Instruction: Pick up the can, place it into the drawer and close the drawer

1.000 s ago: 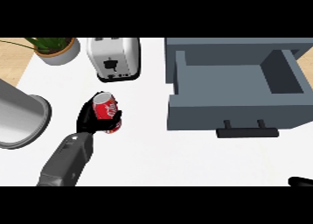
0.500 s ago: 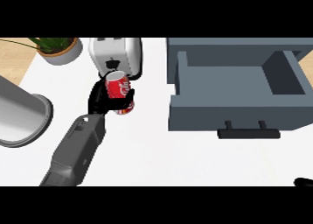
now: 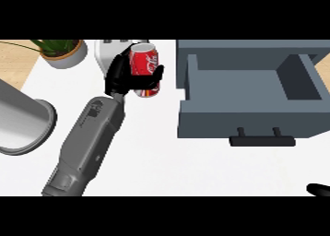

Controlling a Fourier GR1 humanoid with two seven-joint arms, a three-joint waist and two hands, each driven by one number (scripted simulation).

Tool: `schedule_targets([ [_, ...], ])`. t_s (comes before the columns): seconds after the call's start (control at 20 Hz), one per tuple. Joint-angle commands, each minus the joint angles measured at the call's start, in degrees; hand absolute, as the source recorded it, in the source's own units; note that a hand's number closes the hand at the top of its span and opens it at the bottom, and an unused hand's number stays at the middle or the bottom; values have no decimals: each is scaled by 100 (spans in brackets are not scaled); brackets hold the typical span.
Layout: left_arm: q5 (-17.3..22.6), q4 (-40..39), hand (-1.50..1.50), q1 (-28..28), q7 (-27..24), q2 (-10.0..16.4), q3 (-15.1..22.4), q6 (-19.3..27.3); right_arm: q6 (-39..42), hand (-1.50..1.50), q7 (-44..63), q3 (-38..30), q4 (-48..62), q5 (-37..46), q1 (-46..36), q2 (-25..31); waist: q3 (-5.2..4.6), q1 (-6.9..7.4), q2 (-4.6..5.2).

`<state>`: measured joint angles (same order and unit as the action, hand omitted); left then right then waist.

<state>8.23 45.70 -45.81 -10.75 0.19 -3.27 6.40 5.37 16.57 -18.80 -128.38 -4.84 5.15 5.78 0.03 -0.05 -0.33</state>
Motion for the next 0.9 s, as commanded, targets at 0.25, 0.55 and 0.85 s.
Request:
schedule_targets([
  [0.25, 164, 951, 150, -1170, 1742, -19, 522, 894, 31, -150, 260, -112, -272, -199, -1, 95, -1, -63, 16],
  [0.55, 338, 868, 150, -1796, 2213, -18, 1066, 1472, -349, -150, 443, 210, -130, 313, -473, -8, -2, -67, 34],
  [0.85, 651, 46, 150, -2696, 2218, -19, 1328, 1867, -178, -150, 494, 95, -461, -17, -119, -45, 1, -178, 50],
])
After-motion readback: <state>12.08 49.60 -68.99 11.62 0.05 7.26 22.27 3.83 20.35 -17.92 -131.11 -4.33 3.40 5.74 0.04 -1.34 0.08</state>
